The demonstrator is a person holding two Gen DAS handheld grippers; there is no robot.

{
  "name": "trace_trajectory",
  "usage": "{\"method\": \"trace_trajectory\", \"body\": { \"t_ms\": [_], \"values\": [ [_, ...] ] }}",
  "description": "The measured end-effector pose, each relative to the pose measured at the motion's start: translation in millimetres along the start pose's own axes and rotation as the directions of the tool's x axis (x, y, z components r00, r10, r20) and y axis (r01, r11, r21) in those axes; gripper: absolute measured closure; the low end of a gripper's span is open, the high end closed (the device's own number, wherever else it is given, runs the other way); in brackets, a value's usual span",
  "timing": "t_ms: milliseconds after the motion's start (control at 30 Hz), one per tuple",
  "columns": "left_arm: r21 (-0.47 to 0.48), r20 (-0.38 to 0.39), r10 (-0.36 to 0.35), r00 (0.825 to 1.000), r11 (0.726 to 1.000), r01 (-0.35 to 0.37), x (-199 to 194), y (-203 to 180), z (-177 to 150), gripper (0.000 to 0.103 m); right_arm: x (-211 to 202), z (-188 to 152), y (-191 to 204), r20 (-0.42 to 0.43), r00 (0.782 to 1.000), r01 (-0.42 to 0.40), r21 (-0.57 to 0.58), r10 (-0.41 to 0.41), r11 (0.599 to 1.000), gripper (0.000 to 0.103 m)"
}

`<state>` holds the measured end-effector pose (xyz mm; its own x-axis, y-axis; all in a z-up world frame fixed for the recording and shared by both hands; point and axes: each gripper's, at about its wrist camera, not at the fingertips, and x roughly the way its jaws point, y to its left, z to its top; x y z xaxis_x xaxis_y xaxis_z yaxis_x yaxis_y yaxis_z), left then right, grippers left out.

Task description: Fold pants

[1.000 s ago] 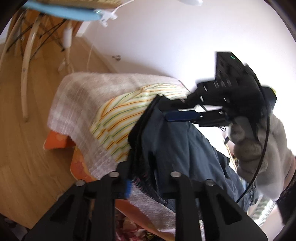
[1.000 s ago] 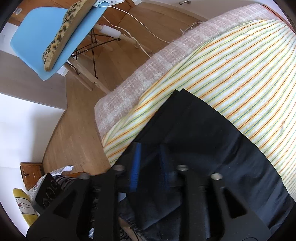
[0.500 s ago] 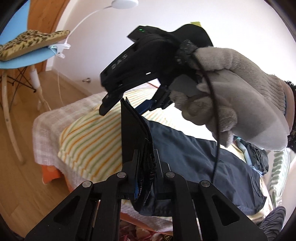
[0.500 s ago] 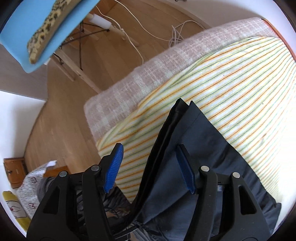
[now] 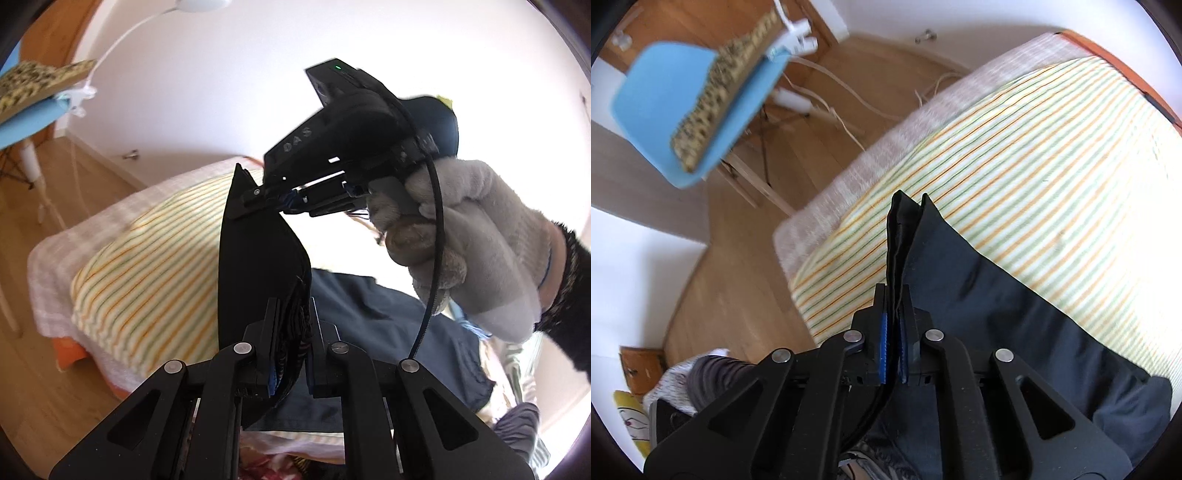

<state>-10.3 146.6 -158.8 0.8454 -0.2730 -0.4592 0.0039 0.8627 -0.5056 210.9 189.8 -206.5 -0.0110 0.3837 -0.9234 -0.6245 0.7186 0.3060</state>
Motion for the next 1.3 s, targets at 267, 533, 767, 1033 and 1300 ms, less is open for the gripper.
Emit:
{"method": "trace_trajectory", "body": {
  "t_ms": [267,533,767,1033,1300],
  "values": [
    [0.073,-0.012,-0.104,0.994,0.992,0.105,-3,-48,15,0.094,-77,-37,-35,0.163,0.984,-0.084,0.07,0.071,0.994,0.098],
    [0.142,-0.068,-0.178,0.982,0.972,0.186,12,-93,7,0.094,-127,-80,-72,0.255,0.965,-0.092,0.118,0.059,0.989,0.098],
    [0.196,-0.167,-0.226,0.96,0.946,0.257,40,-130,2,0.094,-154,-119,-112,0.306,0.952,-0.087,0.187,0.026,0.979,0.098],
    [0.222,-0.326,-0.258,0.91,0.914,0.339,76,-161,-14,0.059,-164,-175,-171,0.336,0.942,-0.094,0.302,-0.014,0.949,0.098],
    [0.236,-0.298,-0.252,0.921,0.915,0.327,60,-148,15,0.043,-172,-228,-227,0.367,0.93,-0.125,0.406,-0.036,0.905,0.098]
  ]
}}
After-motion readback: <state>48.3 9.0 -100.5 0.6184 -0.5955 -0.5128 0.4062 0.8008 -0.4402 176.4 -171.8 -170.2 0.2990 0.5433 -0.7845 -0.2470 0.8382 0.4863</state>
